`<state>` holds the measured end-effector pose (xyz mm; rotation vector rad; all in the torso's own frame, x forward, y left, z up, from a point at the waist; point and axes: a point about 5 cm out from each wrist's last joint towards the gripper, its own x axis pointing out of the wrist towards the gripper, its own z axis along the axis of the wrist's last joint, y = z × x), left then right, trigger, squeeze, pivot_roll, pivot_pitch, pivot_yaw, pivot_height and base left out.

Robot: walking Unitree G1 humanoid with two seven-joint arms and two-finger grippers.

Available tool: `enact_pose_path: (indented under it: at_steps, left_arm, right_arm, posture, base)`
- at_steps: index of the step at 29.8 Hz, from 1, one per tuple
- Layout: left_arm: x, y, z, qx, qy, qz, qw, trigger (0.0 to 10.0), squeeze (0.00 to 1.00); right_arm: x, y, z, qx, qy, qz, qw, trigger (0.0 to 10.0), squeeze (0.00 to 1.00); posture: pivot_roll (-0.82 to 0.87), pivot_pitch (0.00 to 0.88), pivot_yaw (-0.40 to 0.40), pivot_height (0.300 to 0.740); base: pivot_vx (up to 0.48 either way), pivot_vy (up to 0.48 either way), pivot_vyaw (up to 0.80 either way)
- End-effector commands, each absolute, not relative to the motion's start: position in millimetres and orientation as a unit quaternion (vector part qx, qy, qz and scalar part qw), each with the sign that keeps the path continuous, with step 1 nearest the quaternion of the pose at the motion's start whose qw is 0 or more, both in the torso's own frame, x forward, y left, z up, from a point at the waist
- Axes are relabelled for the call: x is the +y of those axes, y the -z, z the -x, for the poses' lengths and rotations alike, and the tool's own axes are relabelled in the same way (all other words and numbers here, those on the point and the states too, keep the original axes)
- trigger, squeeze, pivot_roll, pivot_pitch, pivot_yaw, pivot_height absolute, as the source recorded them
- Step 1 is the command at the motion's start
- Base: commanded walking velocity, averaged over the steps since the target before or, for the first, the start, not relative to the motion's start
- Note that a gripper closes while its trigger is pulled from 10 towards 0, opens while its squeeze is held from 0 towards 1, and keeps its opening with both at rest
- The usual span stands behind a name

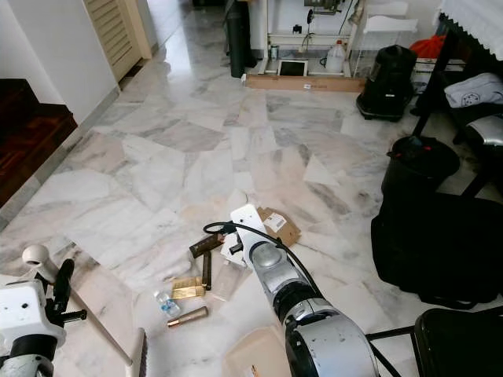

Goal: Sweep floor

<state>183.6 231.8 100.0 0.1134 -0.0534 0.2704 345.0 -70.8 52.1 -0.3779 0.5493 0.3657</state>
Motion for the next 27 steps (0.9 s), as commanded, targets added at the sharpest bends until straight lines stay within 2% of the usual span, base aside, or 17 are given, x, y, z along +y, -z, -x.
enact_pose_path:
  at_steps: [1,6,9,17,27]
  left_arm:
    - [233,-103,-185,-0.030,-0.130,-0.070,0.989,10.0,0.00]
    - [233,-103,-186,-0.031,-0.129,-0.071,0.989,10.0,0.00]
    - [233,-104,-187,-0.033,-0.130,-0.073,0.988,10.0,0.00]
    - [234,-106,-187,-0.039,-0.134,-0.075,0.987,10.0,0.00]
    - [234,-109,-187,-0.047,-0.136,-0.077,0.987,10.0,0.00]
  right_arm:
    - [-84,-30,-331,0.317,-0.175,0.218,0.906,10.0,0.00]
    - [-77,-49,-344,0.259,-0.157,0.173,0.937,10.0,0.00]
    - [-82,-59,-352,0.238,-0.100,0.116,0.959,10.0,0.00]
    - [-93,-70,-360,0.218,-0.026,0.070,0.973,10.0,0.00]
    - [-96,-86,-368,0.165,0.022,0.044,0.985,10.0,0.00]
  posture:
    - [0.08,0.076,0.036,0.740]
    - [0.08,0.076,0.038,0.740]
    - [0.08,0.074,0.038,0.740]
    - [0.08,0.073,0.037,0.740]
    - [0.09,0.070,0.041,0.740]
  base:
    - [0.000,0.000,0.00]
    - [0.000,0.000,0.00]
    - [0.000,0.000,0.00]
    - [0.000,0.000,0.00]
    - [0.000,0.000,0.00]
